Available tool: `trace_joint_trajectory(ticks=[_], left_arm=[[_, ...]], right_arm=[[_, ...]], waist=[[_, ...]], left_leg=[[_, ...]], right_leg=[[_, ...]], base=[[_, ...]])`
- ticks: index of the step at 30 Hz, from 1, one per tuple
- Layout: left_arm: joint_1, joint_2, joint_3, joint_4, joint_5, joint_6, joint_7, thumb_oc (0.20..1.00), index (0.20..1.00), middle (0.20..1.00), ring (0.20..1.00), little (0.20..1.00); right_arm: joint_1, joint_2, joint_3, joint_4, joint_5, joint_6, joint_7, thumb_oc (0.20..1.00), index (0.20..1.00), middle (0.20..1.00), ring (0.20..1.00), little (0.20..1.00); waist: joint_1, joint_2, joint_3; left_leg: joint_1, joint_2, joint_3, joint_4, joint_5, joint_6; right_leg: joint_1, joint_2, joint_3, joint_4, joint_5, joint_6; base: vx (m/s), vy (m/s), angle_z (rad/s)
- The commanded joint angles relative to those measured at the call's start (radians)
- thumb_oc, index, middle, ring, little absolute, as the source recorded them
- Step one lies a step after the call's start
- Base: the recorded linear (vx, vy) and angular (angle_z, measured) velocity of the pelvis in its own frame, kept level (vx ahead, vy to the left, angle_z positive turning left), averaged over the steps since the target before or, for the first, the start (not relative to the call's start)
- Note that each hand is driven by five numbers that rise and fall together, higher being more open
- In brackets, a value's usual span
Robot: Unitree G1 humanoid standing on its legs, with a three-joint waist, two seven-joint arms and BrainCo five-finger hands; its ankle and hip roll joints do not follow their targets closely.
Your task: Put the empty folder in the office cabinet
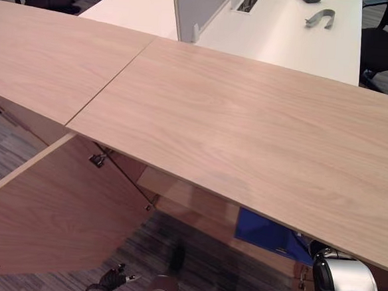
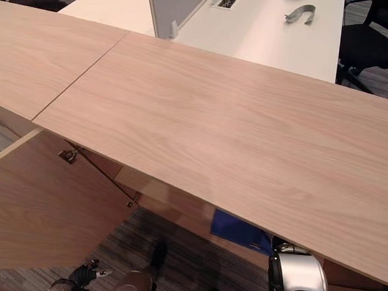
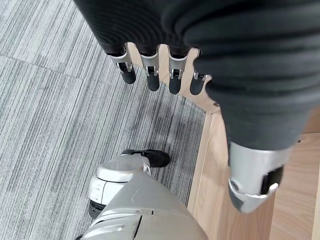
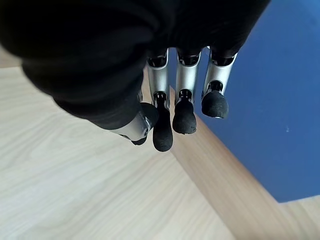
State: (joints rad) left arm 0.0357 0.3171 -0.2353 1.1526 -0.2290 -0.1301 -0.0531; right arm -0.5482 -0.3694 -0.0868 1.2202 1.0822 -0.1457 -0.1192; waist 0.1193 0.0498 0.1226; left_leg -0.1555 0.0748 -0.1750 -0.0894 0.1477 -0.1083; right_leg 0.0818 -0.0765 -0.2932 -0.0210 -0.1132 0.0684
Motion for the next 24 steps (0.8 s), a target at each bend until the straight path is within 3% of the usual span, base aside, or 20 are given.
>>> trace_joint_trajectory(ticks=[1, 3, 5, 8, 12, 16, 21, 24], left_arm=[[-0.068, 0.008, -0.025, 0.001, -0.011, -0.024, -0.002, 1.000, 1.000, 1.000, 1.000, 1.000], [-0.076, 0.000, -0.012, 0.001, -0.017, -0.022, -0.001, 1.000, 1.000, 1.000, 1.000, 1.000], [-0.092, -0.019, 0.025, -0.002, -0.033, -0.018, 0.003, 1.000, 1.000, 1.000, 1.000, 1.000], [-0.099, -0.040, 0.057, 0.000, -0.031, -0.015, 0.004, 1.000, 1.000, 1.000, 1.000, 1.000], [-0.099, -0.050, 0.084, 0.001, -0.013, -0.014, 0.006, 1.000, 1.000, 1.000, 1.000, 1.000], [-0.092, -0.054, 0.106, -0.007, 0.016, -0.016, -0.018, 1.000, 1.000, 1.000, 1.000, 1.000], [-0.083, -0.055, 0.109, -0.013, 0.032, -0.017, -0.042, 1.000, 1.000, 1.000, 1.000, 1.000], [-0.079, -0.058, 0.110, -0.008, 0.028, -0.015, -0.045, 1.000, 1.000, 1.000, 1.000, 1.000]], right_arm=[[-0.117, -0.009, -0.011, -0.072, 0.034, -0.062, 0.043, 0.200, 0.200, 0.200, 0.200, 0.200], [-0.081, 0.038, 0.016, -0.170, 0.027, -0.084, 0.051, 0.200, 0.200, 0.200, 0.200, 0.200], [0.062, 0.130, 0.077, -0.391, -0.009, -0.116, 0.078, 0.200, 0.200, 0.200, 0.200, 0.200], [0.217, 0.174, 0.118, -0.562, -0.052, -0.124, 0.115, 0.200, 0.200, 0.200, 0.200, 0.200], [0.361, 0.174, 0.161, -0.701, -0.108, -0.107, 0.160, 0.200, 0.200, 0.200, 0.200, 0.200], [0.507, 0.129, 0.235, -0.885, -0.156, -0.068, 0.268, 0.200, 0.200, 0.200, 0.200, 0.200], [0.585, 0.062, 0.316, -0.976, -0.197, -0.012, 0.354, 0.200, 0.200, 0.200, 0.200, 0.200], [0.606, 0.062, 0.342, -0.926, -0.214, 0.011, 0.362, 0.200, 0.200, 0.200, 0.200, 0.200]], waist=[[0.053, -0.009, 0.007], [0.046, -0.010, 0.008], [0.025, -0.016, 0.006], [-0.001, -0.021, -0.001], [-0.026, -0.024, -0.013], [-0.057, -0.029, -0.022], [-0.072, -0.034, -0.030], [-0.076, -0.038, -0.034]], left_leg=[[0.098, 0.033, -0.017, 0.002, -0.159, -0.009], [0.099, 0.035, -0.014, 0.002, -0.159, -0.009], [0.102, 0.039, -0.005, 0.002, -0.159, -0.009], [0.106, 0.042, 0.001, 0.002, -0.159, -0.010], [0.112, 0.045, 0.004, 0.002, -0.159, -0.012], [0.119, 0.049, 0.011, 0.002, -0.159, -0.015], [0.129, 0.054, 0.022, 0.002, -0.159, -0.019], [0.135, 0.057, 0.026, 0.002, -0.160, -0.020]], right_leg=[[-0.107, -0.143, 0.012, 0.130, 0.018, 0.112], [-0.109, -0.141, 0.014, 0.131, 0.019, 0.112], [-0.111, -0.140, 0.018, 0.129, 0.023, 0.111], [-0.110, -0.138, 0.022, 0.126, 0.025, 0.109], [-0.108, -0.139, 0.021, 0.124, 0.027, 0.109], [-0.107, -0.136, 0.023, 0.120, 0.032, 0.109], [-0.106, -0.134, 0.031, 0.122, 0.033, 0.108], [-0.105, -0.134, 0.036, 0.124, 0.035, 0.108]], base=[[0.00, 0.000, 0.00], [0.00, 0.000, 0.00], [0.00, 0.000, 0.00], [0.00, 0.000, 0.00], [0.00, 0.002, 0.01], [0.00, -0.001, -0.04], [0.00, -0.001, -0.05], [0.01, 0.000, -0.08]])
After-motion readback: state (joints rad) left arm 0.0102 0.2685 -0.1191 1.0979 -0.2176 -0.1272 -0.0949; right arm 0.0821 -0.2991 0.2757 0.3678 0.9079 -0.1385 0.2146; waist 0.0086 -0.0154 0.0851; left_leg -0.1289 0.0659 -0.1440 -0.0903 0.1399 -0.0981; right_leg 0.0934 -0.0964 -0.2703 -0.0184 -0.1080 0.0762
